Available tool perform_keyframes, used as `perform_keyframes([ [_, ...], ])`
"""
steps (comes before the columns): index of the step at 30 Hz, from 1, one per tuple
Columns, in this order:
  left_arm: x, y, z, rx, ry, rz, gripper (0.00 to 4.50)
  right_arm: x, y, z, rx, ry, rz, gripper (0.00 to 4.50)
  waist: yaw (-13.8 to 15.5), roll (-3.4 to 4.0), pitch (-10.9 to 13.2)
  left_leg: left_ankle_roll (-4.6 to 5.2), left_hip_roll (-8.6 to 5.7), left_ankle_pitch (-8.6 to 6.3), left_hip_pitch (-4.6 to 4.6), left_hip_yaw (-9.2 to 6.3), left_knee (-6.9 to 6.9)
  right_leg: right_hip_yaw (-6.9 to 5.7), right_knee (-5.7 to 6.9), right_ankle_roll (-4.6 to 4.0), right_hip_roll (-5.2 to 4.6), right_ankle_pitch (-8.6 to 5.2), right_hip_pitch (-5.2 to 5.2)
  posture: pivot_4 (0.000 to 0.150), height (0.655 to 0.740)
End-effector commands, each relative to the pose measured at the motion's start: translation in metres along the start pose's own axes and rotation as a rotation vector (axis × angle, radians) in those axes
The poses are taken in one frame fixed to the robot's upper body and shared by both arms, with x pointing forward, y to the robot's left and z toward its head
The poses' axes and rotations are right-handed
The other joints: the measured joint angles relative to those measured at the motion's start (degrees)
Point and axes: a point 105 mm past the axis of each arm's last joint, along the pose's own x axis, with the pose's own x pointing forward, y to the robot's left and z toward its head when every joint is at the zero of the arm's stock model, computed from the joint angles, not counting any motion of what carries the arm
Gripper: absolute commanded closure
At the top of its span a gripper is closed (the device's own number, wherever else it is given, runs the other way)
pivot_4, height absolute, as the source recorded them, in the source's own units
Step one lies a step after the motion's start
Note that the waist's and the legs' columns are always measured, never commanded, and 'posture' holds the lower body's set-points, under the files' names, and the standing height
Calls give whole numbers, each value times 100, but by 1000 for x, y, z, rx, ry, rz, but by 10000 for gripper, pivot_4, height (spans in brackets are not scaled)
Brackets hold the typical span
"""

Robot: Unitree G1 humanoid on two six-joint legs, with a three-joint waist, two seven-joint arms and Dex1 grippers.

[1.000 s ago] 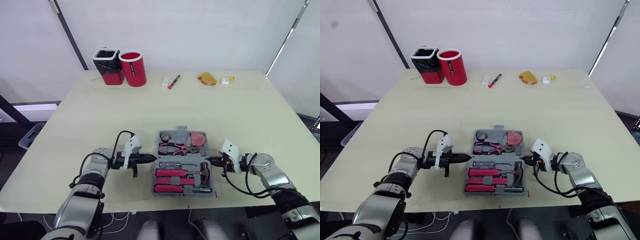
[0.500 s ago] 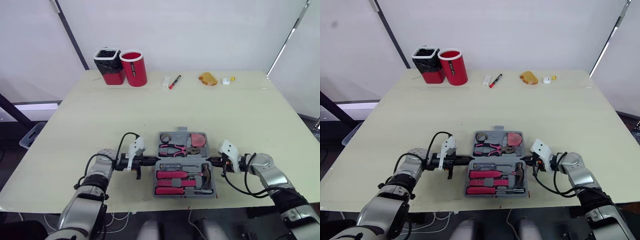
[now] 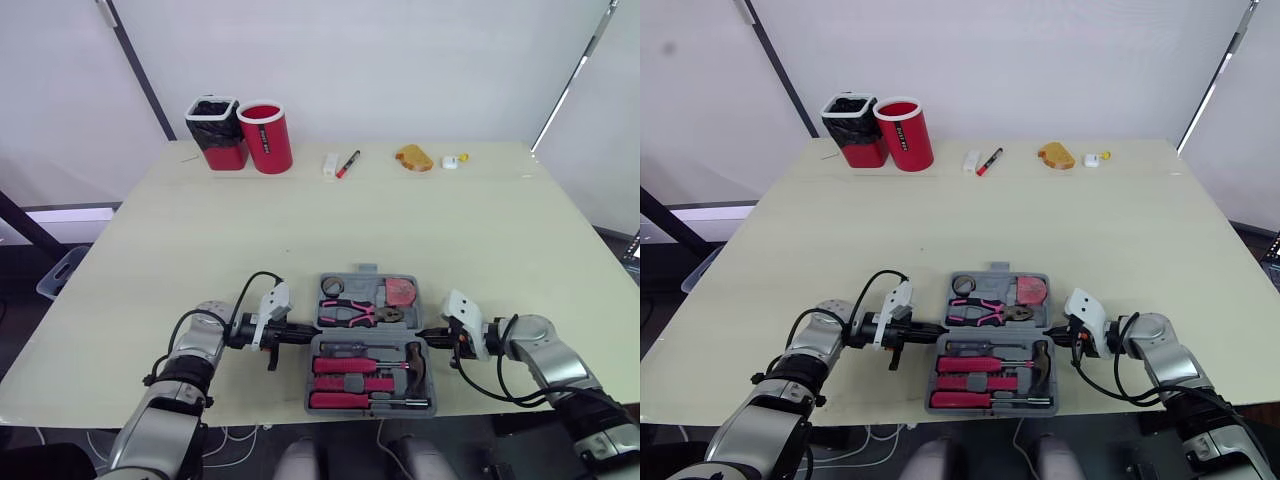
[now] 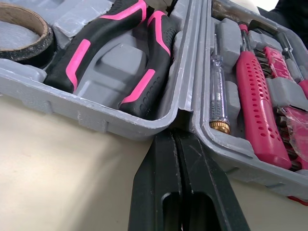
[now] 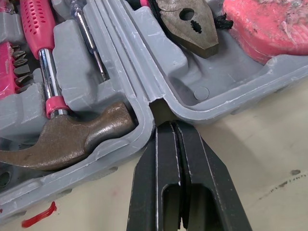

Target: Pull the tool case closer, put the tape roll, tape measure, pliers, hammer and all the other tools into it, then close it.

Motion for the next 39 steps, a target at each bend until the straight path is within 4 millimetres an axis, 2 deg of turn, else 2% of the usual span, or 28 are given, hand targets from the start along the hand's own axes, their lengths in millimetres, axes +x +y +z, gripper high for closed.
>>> perform_keyframes([
  [1,8,-9,-4,4,21,-62,44511,6,1,12,-47,-42,-3,45000,-9,0,0,0,0,0,1,0,0,1,0,0,0,0,0,1500,7400],
  [7,3,-4,-4,4,21,-22,44511,3,-2,9,-56,-28,-16,45000,-8,0,0,0,0,0,1,1,2,2,1,0,0,0,0,1500,7400],
  [12,-12,0,-3,26,-6,35,44511,-16,-9,4,3,-26,-32,45000,-5,0,0,0,0,0,1,1,2,2,1,0,0,0,0,1500,7400],
  [18,-30,7,15,79,-130,133,44511,-34,-21,3,31,-54,-85,45000,-6,0,1,0,2,0,1,1,2,1,1,0,1,0,0,1500,7400],
  [21,-34,-2,28,128,-179,117,45000,-40,-29,9,86,-104,-113,36517,3,0,1,0,3,0,0,1,2,1,1,0,0,0,0,1500,7400],
  [25,-29,-28,40,155,-207,31,45000,-42,-38,18,210,-164,-119,15359,1,1,1,0,4,0,1,6,2,6,1,0,-4,1,0,1500,7400],
  [26,-27,-34,40,155,-200,9,45000,-42,-39,20,238,-168,-111,12903,0,1,1,0,4,0,1,6,2,5,2,0,-4,1,0,1500,7400],
  [28,-18,-53,38,162,-161,-65,45000,-38,-46,30,305,-187,-97,3185,-30,5,2,0,7,0,4,9,2,8,2,0,0,1,0,1500,7400],
  [29,-14,-60,37,161,-142,-96,45000,-36,-49,34,336,-193,-93,181,-36,5,2,0,7,0,4,10,1,9,2,0,0,1,0,1500,7400],
  [36,9,-89,33,132,-89,-220,45000,-17,-58,37,411,-118,-26,181,8,8,3,0,7,0,3,7,1,5,0,-1,1,0,0,1500,7400],
  [39,20,-90,21,130,-33,-216,45000,-3,-60,41,459,-103,4,181,-6,8,3,0,6,0,3,12,0,8,-3,-1,0,1,0,1500,7400],
])
